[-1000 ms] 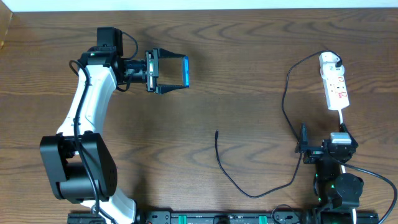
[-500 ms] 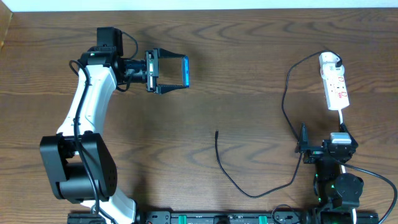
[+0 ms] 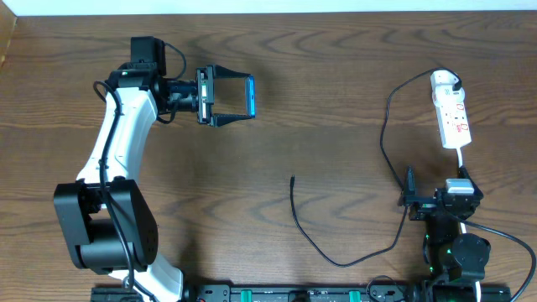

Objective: Plug charger to phone and switch on socket

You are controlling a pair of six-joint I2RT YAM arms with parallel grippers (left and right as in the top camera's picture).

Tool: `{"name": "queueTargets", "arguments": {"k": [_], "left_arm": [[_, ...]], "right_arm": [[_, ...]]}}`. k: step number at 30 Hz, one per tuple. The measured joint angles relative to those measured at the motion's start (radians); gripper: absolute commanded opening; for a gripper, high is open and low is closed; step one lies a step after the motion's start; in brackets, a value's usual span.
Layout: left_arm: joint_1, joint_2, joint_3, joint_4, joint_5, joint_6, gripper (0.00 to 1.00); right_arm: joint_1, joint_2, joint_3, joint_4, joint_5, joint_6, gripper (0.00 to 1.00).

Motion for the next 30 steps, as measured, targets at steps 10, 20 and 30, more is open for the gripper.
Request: {"name": "queueTargets", "arguments": {"k": [10,20,30], "left_arm": [[0.000,0.000,0.000,0.000,-0.055,0.028,0.07],[0.000,0.000,0.000,0.000,-0.204,0.140,0.08],[0.000,0.000,0.000,0.001,-0.315,0.238,0.07]], "right_arm": [[0.000,0.000,0.000,0.000,0.000,0.000,0.99],[0.000,0.000,0.000,0.000,0.000,0.000,0.99],[0.000,0.000,0.000,0.000,0.000,0.000,0.99]]}}
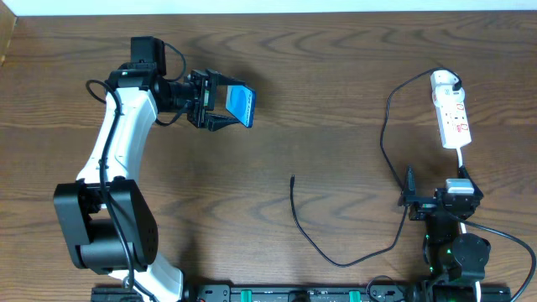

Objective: Plug charger to phone and switch on socket
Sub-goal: 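Move the right gripper toward the phone held by the left gripper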

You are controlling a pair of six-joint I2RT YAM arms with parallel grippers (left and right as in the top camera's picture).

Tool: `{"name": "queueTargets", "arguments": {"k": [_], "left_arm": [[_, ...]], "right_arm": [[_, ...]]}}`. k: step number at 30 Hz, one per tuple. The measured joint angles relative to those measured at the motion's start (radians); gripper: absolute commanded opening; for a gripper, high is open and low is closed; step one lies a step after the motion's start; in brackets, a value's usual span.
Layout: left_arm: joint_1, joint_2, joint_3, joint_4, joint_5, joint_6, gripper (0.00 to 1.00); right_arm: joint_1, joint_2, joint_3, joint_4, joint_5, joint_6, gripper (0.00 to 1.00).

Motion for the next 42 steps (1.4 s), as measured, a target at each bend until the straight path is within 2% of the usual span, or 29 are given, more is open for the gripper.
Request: {"name": "queueTargets", "arguments": {"k": [13,22,30,37,42], "left_arm": [[0.000,0.000,0.000,0.026,-0.008,0.135,0.07],[0.000,0.000,0.000,0.100,-0.008,0.163,0.08],[-0.005,0.000,0.000,0.137,-0.071,0.163,0.08],[-0.050,0.000,0.000,0.175,-0.151,0.164,0.08],[-0.086,0.000,0.000,0.190,-0.165,0.163,0.08]], "right_arm": [[0.000,0.000,0.000,0.000,0.000,0.000,0.99],[0.000,0.000,0.000,0.068,0.000,0.009,0.99],[0.000,0.027,0.050,0.009,0.001,0.146,0.99],[0.000,0.237,0.228,-0.043,-0.019,0.303,0.99],[0.000,0.505,0.442,-0.166,-0.121,0.378,0.99]]}}
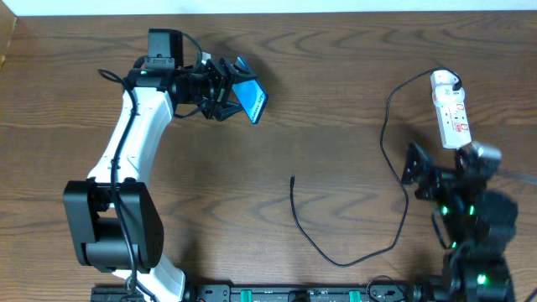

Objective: Plug charger to phone and switch on socket
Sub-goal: 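Move the right gripper toward the phone held by the left gripper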

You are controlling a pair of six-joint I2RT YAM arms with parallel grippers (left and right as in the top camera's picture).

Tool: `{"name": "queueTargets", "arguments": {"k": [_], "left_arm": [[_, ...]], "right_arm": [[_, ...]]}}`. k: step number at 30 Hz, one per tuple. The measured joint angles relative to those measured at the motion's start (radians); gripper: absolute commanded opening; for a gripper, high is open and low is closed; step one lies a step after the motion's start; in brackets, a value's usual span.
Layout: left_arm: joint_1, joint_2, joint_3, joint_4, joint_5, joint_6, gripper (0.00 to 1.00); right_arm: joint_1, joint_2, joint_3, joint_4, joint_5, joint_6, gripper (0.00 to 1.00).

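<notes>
My left gripper (241,98) is shut on a blue phone (252,101), held tilted above the table at the back left. The black charger cable (312,243) lies loose on the wood, its free plug end (292,179) near the table's middle. It curves right and runs up to the white socket strip (451,112) at the far right. My right gripper (414,164) hangs just left of the strip's near end, close to the cable's upright stretch. Its fingers look closed with nothing in them, and the arm is blurred.
The white left arm (126,159) reaches from the front left up to the phone. The right arm's dark body (470,226) fills the front right corner. The table's back edge (268,12) meets a white wall.
The left gripper has moved slightly up and right and has turned the phone further, screen facing down-right. The right arm has left its rest pose and its gripper now sits higher, nearer the socket strip.
At first the left gripper held the phone on edge at the back left while the right arm rested folded at the front right. Then the phone was tilted, right arm still. Now the phone is tilted more and the right gripper is up beside the cable.
</notes>
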Motion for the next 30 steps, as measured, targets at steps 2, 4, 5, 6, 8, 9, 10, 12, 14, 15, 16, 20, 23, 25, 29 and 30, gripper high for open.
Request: {"name": "queueTargets", "arguments": {"k": [2,4,5,6,8,9,10,12,14,15,16,20,23,25,29,30], "left_arm": [[-0.008,0.000,0.000,0.000,0.000,-0.001,0.08],[-0.013,0.000,0.000,0.000,-0.002,-0.005,0.07],[-0.016,0.000,0.000,0.000,-0.006,-0.008,0.08],[-0.017,0.000,0.000,0.000,-0.014,-0.014,0.08],[-0.019,0.000,0.000,0.000,-0.028,-0.027,0.08],[-0.019,0.000,0.000,0.000,-0.033,-0.031,0.07],[-0.019,0.000,0.000,0.000,-0.037,-0.035,0.07],[-0.019,0.000,0.000,0.000,-0.046,-0.039,0.07],[-0.019,0.000,0.000,0.001,-0.052,-0.047,0.07],[-0.021,0.000,0.000,0.000,-0.055,-0.058,0.07],[-0.023,0.000,0.000,0.000,-0.060,-0.064,0.07],[-0.043,0.000,0.000,0.001,-0.103,-0.107,0.08],[-0.072,0.000,0.000,0.001,-0.145,-0.144,0.07],[-0.092,0.000,0.000,0.005,-0.168,-0.165,0.07],[-0.140,0.000,0.000,0.018,-0.225,-0.200,0.06],[-0.150,0.000,0.000,0.021,-0.237,-0.207,0.07]], "right_arm": [[0.000,0.110,0.087,-0.042,-0.073,0.013,0.99],[0.000,0.230,0.177,-0.061,-0.182,0.021,0.99],[0.000,0.291,0.219,-0.055,-0.250,0.027,0.99],[0.000,0.345,0.254,-0.040,-0.314,0.030,0.99],[0.000,0.446,0.311,0.013,-0.428,0.036,0.99],[0.000,0.478,0.326,0.040,-0.463,0.042,0.99],[0.000,0.514,0.339,0.077,-0.499,0.056,0.99],[0.000,0.577,0.349,0.144,-0.566,0.119,0.99],[0.000,0.636,0.349,0.220,-0.619,0.194,0.99],[0.000,0.662,0.349,0.264,-0.645,0.220,0.99],[0.000,0.691,0.349,0.308,-0.671,0.242,0.99],[0.026,0.780,0.349,0.429,-0.754,0.295,0.99],[0.064,0.824,0.349,0.443,-0.782,0.310,0.99],[0.088,0.844,0.349,0.443,-0.792,0.318,0.99],[0.143,0.870,0.349,0.443,-0.800,0.325,0.99],[0.158,0.873,0.349,0.444,-0.798,0.325,0.99]]}}
